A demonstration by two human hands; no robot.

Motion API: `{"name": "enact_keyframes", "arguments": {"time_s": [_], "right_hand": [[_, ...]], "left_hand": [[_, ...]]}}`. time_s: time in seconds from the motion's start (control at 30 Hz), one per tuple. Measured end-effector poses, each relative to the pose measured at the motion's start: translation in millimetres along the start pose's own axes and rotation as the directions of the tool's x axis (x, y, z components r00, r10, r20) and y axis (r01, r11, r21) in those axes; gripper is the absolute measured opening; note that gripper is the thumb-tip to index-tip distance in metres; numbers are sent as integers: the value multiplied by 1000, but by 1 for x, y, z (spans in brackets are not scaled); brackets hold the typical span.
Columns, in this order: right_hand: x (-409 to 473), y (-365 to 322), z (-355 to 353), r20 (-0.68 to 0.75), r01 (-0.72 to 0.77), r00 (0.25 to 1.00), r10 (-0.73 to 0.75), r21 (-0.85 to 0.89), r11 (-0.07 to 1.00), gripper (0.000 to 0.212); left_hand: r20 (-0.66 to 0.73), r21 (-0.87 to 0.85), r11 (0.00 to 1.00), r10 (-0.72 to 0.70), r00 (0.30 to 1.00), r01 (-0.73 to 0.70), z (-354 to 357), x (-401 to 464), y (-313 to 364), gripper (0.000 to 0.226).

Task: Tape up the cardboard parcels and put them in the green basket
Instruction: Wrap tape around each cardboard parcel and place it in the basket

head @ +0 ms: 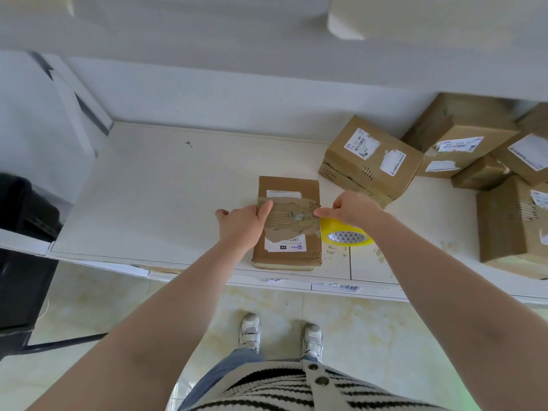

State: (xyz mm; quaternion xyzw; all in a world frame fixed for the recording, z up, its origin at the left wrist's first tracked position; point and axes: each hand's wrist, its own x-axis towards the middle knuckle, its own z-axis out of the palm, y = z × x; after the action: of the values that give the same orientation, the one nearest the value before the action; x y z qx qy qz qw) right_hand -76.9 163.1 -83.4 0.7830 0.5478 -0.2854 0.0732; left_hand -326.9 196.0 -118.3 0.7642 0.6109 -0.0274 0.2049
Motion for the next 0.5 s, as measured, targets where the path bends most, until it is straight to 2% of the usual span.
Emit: {"name": "enact_keyframes", "arguments": {"time_s": [0.2,0.37,0.43,0.5], "right_hand": [[-10,-1,9,-5,6,1000,-6,49,999,68],[-11,-2,7,20,-17,1000,16,67,998,66],[-10,-1,8,18,-28,999,26,89,996,65],[-10,-1,10,16,-30,999,28,105,994,65]], "left_hand": [[82,-5,998,64,995,-63,-3,4,-11,67],[111,114,990,66,992,-79,-6,-3,-9,78],[98,177,979,85,992,-102,-5,-11,-12,82],[41,185,977,98,994,-104,-3,-22,-14,75]]}}
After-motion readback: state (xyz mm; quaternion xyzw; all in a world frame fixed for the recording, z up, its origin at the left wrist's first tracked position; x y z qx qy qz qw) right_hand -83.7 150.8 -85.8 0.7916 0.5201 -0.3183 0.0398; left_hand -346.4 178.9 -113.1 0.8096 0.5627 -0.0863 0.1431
